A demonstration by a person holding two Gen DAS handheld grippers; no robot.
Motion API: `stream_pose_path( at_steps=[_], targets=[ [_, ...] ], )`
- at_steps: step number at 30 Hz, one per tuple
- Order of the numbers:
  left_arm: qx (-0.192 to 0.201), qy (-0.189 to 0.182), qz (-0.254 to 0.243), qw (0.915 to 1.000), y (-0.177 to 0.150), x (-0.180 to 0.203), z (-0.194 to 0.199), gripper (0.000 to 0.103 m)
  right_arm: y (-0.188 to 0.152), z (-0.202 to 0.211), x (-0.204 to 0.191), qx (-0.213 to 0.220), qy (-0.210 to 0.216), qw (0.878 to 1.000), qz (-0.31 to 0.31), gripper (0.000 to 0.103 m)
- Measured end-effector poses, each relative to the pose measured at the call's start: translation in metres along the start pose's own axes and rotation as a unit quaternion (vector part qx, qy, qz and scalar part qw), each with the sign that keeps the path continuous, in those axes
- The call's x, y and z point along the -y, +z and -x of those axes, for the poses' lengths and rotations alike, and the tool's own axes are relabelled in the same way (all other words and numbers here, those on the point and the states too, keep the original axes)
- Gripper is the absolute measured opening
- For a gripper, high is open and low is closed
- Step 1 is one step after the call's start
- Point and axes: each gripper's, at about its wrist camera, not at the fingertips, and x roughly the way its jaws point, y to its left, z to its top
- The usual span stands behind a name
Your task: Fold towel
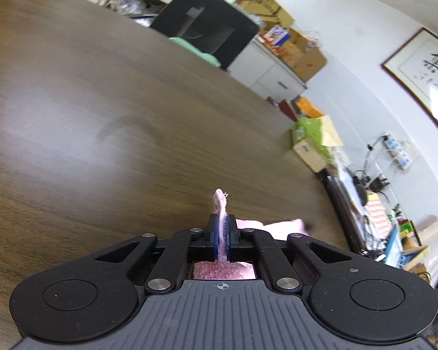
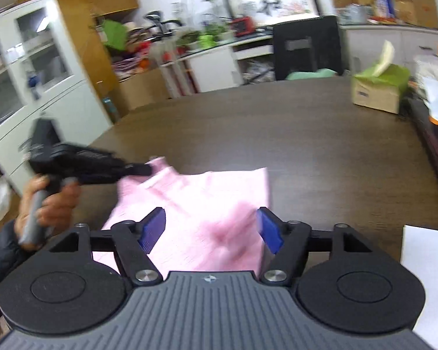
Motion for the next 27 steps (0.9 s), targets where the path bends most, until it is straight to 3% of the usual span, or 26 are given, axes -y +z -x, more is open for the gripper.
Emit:
stream_pose_path(
  at_steps=[1, 2, 3, 6, 7, 8, 13, 18, 21, 22, 23, 26, 27],
  targets=[
    [-0.003, -0.001, 0.0, 1.0, -0.001, 0.001, 0.0, 0.003, 0.002, -0.003, 0.006, -0.01, 0.01, 1.0, -0.017, 0.053],
    [-0.006, -0.002, 0.0, 1.0, -0.002, 0.002, 0.0, 0.003, 0.003, -0.004, 0.01, -0.021, 0.018, 0.999, -0.028, 0.03],
    [-0.008, -0.003, -0.001, 1.0, -0.004, 0.002, 0.0, 0.003, 0.002, -0.004, 0.013, -0.029, 0.023, 0.999, -0.037, 0.027],
    [-0.011, -0.001, -0.005, 0.9999, -0.006, 0.002, 0.0, 0.003, -0.007, 0.009, 0.012, -0.03, 0.014, 0.999, -0.031, 0.041],
    [-0.01, -0.001, -0.007, 0.9999, -0.006, 0.002, 0.0, 0.003, -0.01, 0.014, 0.011, -0.026, 0.004, 0.999, -0.027, 0.062],
    [-0.01, 0.0, -0.007, 0.9999, -0.006, 0.002, 0.0, 0.003, -0.013, 0.021, 0.011, -0.017, -0.006, 1.0, -0.025, 0.071],
    [-0.014, 0.01, -0.011, 0.9998, -0.008, 0.002, -0.001, 0.003, -0.025, 0.041, 0.017, -0.01, -0.023, 0.999, -0.041, 0.069],
    [-0.019, 0.016, -0.005, 0.9997, -0.01, -0.001, -0.003, 0.004, -0.042, 0.027, 0.019, -0.051, -0.041, 0.997, -0.048, 0.068],
    [-0.018, 0.015, 0.002, 0.9997, -0.009, -0.004, -0.002, 0.004, -0.05, 0.02, 0.014, -0.058, -0.055, 0.996, -0.048, 0.064],
    [-0.018, 0.015, 0.004, 0.9997, -0.009, -0.005, -0.002, 0.004, -0.051, 0.019, 0.011, -0.059, -0.056, 0.996, -0.041, 0.056],
    [-0.019, 0.015, 0.005, 0.9997, -0.009, -0.005, -0.002, 0.004, -0.052, 0.018, 0.007, -0.061, -0.06, 0.996, -0.036, 0.038],
    [-0.02, 0.017, 0.007, 0.9996, -0.01, -0.007, -0.003, 0.004, -0.053, 0.015, -0.004, -0.059, -0.075, 0.995, -0.02, 0.017],
    [-0.02, 0.016, 0.008, 0.9996, -0.01, -0.007, -0.003, 0.004, -0.054, 0.016, -0.007, -0.05, -0.084, 0.995, -0.011, 0.017]
  ],
)
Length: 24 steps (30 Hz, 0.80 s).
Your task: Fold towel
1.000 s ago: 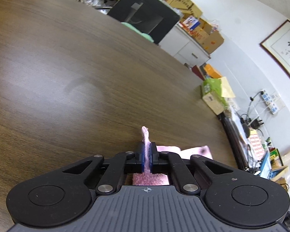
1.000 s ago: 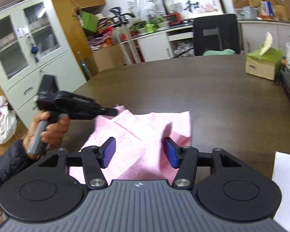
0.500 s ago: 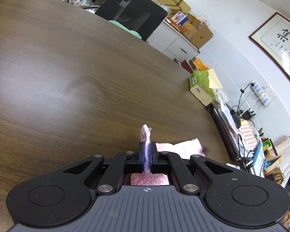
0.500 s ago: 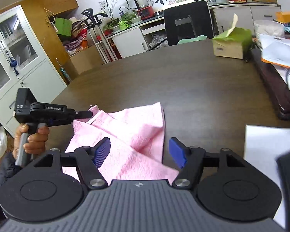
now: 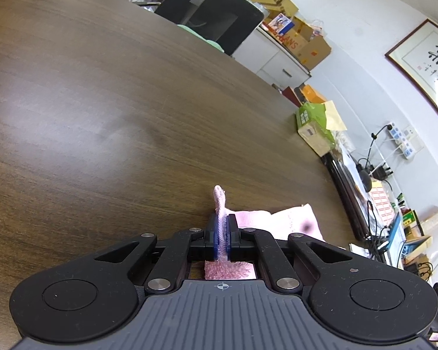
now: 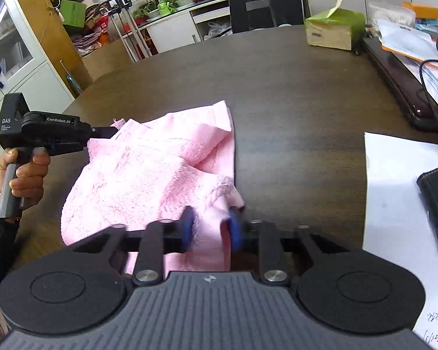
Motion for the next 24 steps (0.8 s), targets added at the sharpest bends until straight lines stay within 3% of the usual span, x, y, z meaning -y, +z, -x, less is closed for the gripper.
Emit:
stream_pose_path(
  at_steps=[6, 10, 13, 17, 24],
  targets=[
    [0.004, -0.006, -0.012, 0.9999, -0.004, 0.006, 0.001, 0.004, -0.007, 0.02, -0.012, 0.076, -0.034, 0.995, 0.064, 0.019],
    [0.003, -0.011, -0.026, 0.9996, -0.009, 0.013, 0.001, 0.004, -0.009, 0.022, -0.018, 0.076, -0.029, 0.992, 0.095, 0.017],
    [-0.001, -0.014, -0.029, 0.9995, -0.011, 0.015, 0.0, 0.004, -0.008, 0.015, -0.021, 0.059, -0.014, 0.993, 0.104, 0.025],
    [-0.001, -0.014, -0.022, 0.9997, -0.012, 0.013, 0.0, 0.004, -0.003, 0.002, -0.02, 0.048, -0.016, 0.995, 0.089, 0.025],
    [-0.004, -0.015, -0.011, 0.9998, -0.01, 0.009, 0.0, 0.005, 0.007, 0.007, -0.013, 0.074, -0.001, 0.996, 0.048, 0.02]
  ],
)
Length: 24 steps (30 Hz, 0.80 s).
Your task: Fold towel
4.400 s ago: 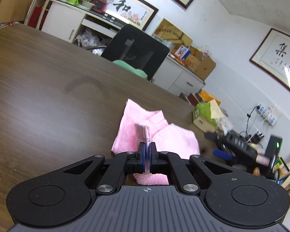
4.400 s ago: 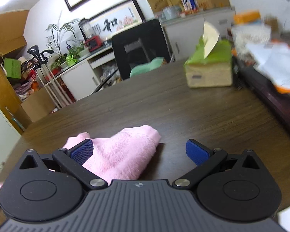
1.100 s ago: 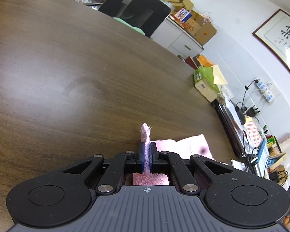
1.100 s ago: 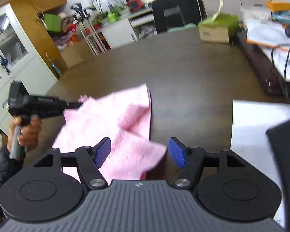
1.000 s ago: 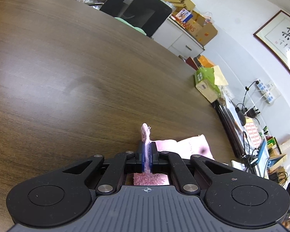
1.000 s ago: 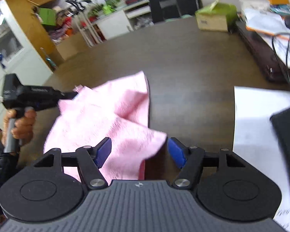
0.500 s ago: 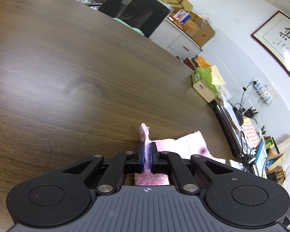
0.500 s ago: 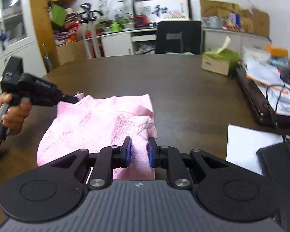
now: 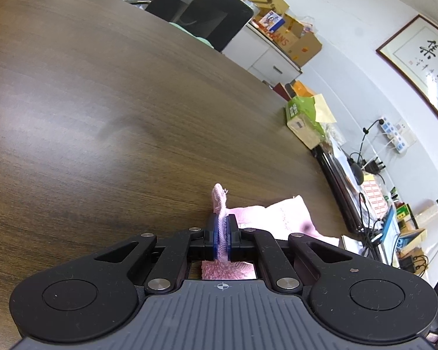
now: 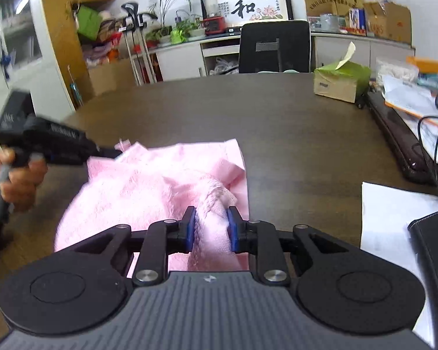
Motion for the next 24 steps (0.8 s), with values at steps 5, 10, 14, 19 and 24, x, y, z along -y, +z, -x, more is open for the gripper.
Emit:
stream_pose_path(
  at_steps=[5, 10, 14, 19, 24],
  targets=[
    [0.001, 0.005, -0.005, 1.0, -0.001, 0.003, 0.001, 0.004, -0.002, 0.022, -0.008, 0.027, -0.007, 1.0, 0.011, 0.005],
    [0.004, -0.017, 0.018, 0.9997, -0.005, 0.005, 0.01, 0.003, 0.0, 0.062, -0.009, 0.079, 0.032, 0.996, 0.006, 0.005],
    [0.027, -0.049, 0.023, 0.9982, -0.011, 0.014, 0.031, 0.003, 0.008, 0.097, -0.008, 0.112, 0.03, 0.993, 0.008, 0.005],
    [0.082, -0.088, 0.044, 0.9917, -0.021, 0.022, 0.079, 0.003, 0.013, 0.125, -0.007, 0.133, 0.03, 0.991, 0.008, 0.005],
    [0.127, -0.089, 0.072, 0.9853, -0.026, 0.016, 0.126, 0.003, 0.02, 0.131, -0.012, 0.125, 0.047, 0.991, 0.008, 0.005]
  ],
)
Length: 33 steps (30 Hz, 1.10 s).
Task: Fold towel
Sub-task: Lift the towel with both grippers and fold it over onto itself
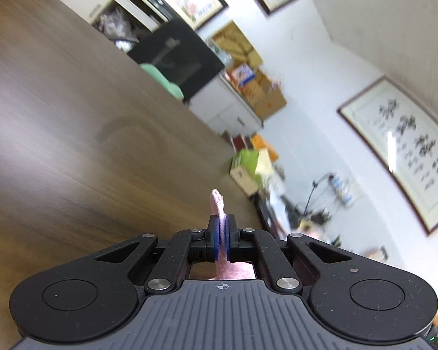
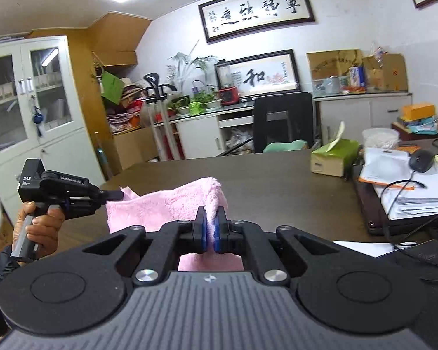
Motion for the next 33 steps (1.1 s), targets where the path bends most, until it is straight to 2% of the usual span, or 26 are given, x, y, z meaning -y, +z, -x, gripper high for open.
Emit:
stream_pose_path(
  at_steps=[2, 6, 8, 9, 11, 12, 14, 15, 16, 17, 19, 21, 24, 27, 30, 32, 33],
  targets=[
    [0.026, 0.007, -0.003, 0.9996, 0.005, 0.004, 0.018, 0.003, 0.008, -0.015, -0.002, -0.01, 0.003, 1.0, 0.003, 0.006],
    [0.034, 0.046, -0.013, 0.9983, 0.02, 0.013, 0.008, 0.003, 0.03, -0.065, -0.002, -0.048, -0.001, 0.999, 0.005, 0.006],
    [0.024, 0.067, -0.009, 0.9974, 0.034, 0.015, -0.012, 0.003, 0.045, -0.102, -0.002, -0.071, -0.025, 0.997, 0.01, 0.006],
    [0.024, 0.075, 0.004, 0.9969, 0.046, 0.016, -0.024, 0.003, 0.061, -0.129, 0.001, -0.086, -0.051, 0.995, 0.007, 0.006],
    [0.027, 0.089, 0.026, 0.9953, 0.072, 0.019, -0.044, 0.003, 0.093, -0.153, 0.001, -0.063, -0.067, 0.996, 0.009, 0.006],
    [0.048, 0.084, 0.025, 0.995, 0.089, 0.027, -0.042, 0.003, 0.11, -0.16, -0.002, -0.041, -0.066, 0.997, 0.012, 0.006],
    [0.081, 0.072, 0.024, 0.9938, 0.109, 0.04, -0.032, 0.003, 0.137, -0.153, -0.014, 0.009, -0.033, 0.999, 0.024, 0.006],
    [0.103, 0.054, 0.017, 0.9931, 0.117, 0.051, -0.017, 0.003, 0.148, -0.147, -0.022, 0.033, -0.015, 0.999, 0.035, 0.006],
    [0.127, 0.041, 0.002, 0.9911, 0.121, 0.063, 0.0, 0.003, 0.153, -0.14, -0.031, 0.051, -0.005, 0.997, 0.053, 0.006],
    [0.134, 0.041, -0.004, 0.9902, 0.12, 0.066, 0.006, 0.004, 0.154, -0.134, -0.039, 0.059, 0.0, 0.996, 0.07, 0.006],
    [0.159, 0.046, -0.028, 0.9858, 0.112, 0.076, 0.034, 0.004, 0.143, -0.125, -0.05, 0.056, 0.021, 0.994, 0.095, 0.007],
    [0.153, 0.062, -0.035, 0.9857, 0.094, 0.071, 0.048, 0.004, 0.125, -0.119, -0.059, 0.043, 0.045, 0.991, 0.116, 0.007],
    [0.128, 0.086, -0.029, 0.9876, 0.075, 0.052, 0.045, 0.004, 0.08, -0.114, -0.072, -0.011, 0.085, 0.989, 0.119, 0.007],
    [0.08, 0.106, -0.011, 0.9911, 0.057, 0.023, 0.037, 0.004, 0.028, -0.113, -0.089, -0.069, 0.126, 0.98, 0.137, 0.007],
    [0.046, 0.119, -0.003, 0.9918, 0.042, 0.001, 0.023, 0.005, -0.027, -0.112, -0.113, -0.123, 0.148, 0.965, 0.177, 0.007],
    [0.03, 0.126, 0.0, 0.9916, 0.037, -0.005, 0.017, 0.005, -0.052, -0.102, -0.146, -0.155, 0.159, 0.956, 0.19, 0.007],
    [0.022, 0.126, -0.006, 0.9918, 0.036, -0.005, 0.012, 0.005, -0.062, -0.1, -0.15, -0.166, 0.165, 0.953, 0.192, 0.007]
  ],
)
